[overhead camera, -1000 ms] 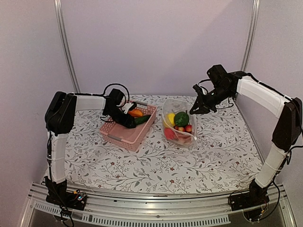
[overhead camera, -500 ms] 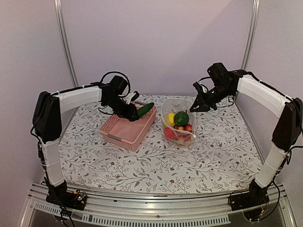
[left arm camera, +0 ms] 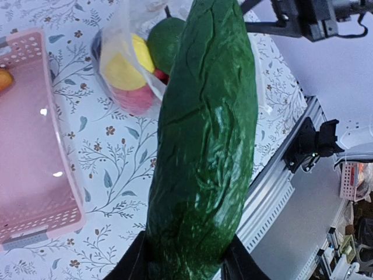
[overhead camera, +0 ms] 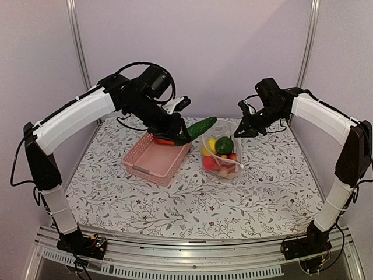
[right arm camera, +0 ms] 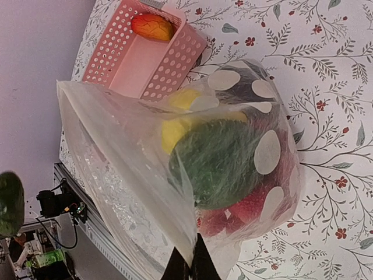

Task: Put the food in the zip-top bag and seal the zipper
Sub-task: Place the fake vegetable in the zipper food storage bag.

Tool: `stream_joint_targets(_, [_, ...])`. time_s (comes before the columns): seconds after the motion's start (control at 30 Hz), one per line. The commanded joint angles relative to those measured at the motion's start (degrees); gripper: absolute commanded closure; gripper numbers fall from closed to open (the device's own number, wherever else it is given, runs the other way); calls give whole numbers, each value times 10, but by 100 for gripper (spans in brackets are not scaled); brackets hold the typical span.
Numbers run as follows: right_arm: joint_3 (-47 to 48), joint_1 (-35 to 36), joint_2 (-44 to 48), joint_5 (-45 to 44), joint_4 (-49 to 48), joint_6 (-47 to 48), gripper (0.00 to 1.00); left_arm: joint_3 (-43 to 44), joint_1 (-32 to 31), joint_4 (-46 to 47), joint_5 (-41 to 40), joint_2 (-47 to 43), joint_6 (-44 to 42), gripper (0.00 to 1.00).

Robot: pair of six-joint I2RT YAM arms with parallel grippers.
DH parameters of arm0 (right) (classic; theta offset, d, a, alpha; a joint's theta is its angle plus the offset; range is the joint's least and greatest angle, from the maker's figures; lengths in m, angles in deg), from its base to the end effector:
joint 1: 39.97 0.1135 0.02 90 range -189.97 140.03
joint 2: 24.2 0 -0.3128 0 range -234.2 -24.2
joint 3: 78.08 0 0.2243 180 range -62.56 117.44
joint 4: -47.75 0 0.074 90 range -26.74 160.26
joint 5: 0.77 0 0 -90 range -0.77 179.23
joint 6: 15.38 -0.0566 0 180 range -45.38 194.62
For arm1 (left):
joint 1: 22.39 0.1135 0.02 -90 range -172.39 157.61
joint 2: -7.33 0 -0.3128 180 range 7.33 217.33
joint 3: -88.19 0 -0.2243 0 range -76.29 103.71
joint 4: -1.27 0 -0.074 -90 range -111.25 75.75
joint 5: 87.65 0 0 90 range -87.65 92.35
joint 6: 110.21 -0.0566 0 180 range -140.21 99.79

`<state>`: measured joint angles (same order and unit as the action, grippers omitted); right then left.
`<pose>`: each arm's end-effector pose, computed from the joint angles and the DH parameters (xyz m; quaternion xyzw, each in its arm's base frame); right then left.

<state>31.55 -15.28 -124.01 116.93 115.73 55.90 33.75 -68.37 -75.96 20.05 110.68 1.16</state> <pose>0.3159 0.1742 0.3545 -0.1142 0.9290 0.3124 0.1623 0.2470 -0.2803 0.3978 0.2460 0.9109 -0.2868 0.1658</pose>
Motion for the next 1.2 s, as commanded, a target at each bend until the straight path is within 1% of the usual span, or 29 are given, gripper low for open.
stream_joint_targets(0.0, [18, 1, 16, -38, -8, 14, 100, 66, -38, -141, 15, 41, 21, 100])
stream_joint_targets(0.1, [21, 6, 22, -42, -9, 24, 100, 94, -44, -189, 35, 73, 13, 100])
stream_joint_targets(0.23, [19, 12, 29, -41, -17, 29, 100, 110, -49, -202, 63, 104, 9, 100])
stream_joint_targets(0.3, [20, 17, 32, -38, -17, 34, 100, 150, -52, -228, 70, 138, 7, 100])
stream_joint_targets(0.43, [19, 29, 40, -23, -22, 46, 100, 189, -51, -231, 107, 173, 29, 100])
stream_joint_targets(0.5, [19, 37, 45, -16, -27, 48, 100, 190, -48, -231, 126, 182, 35, 100])
stream_joint_targets(0.63, [18, 49, 47, 0, -38, 48, 100, 182, -36, -231, 196, 208, 54, 98])
stream_joint_targets(0.77, [27, 56, 40, 13, -51, 37, 100, 187, -30, -230, 248, 236, 58, 98])
stream_joint_targets(0.9, [23, 66, 37, 20, -59, 26, 100, 217, -24, -228, 304, 275, 77, 98])
stream_joint_targets(1.0, [3, 72, 47, 25, -72, 22, 100, 232, -20, -192, 340, 297, 125, 99])
stream_joint_targets(1.07, [-7, 72, 56, 30, -80, 18, 100, 225, -19, -134, 367, 301, 179, 97])
stream_joint_targets(1.17, [-11, 72, 68, 33, -80, 14, 100, 216, -13, -25, 372, 301, 284, 93])
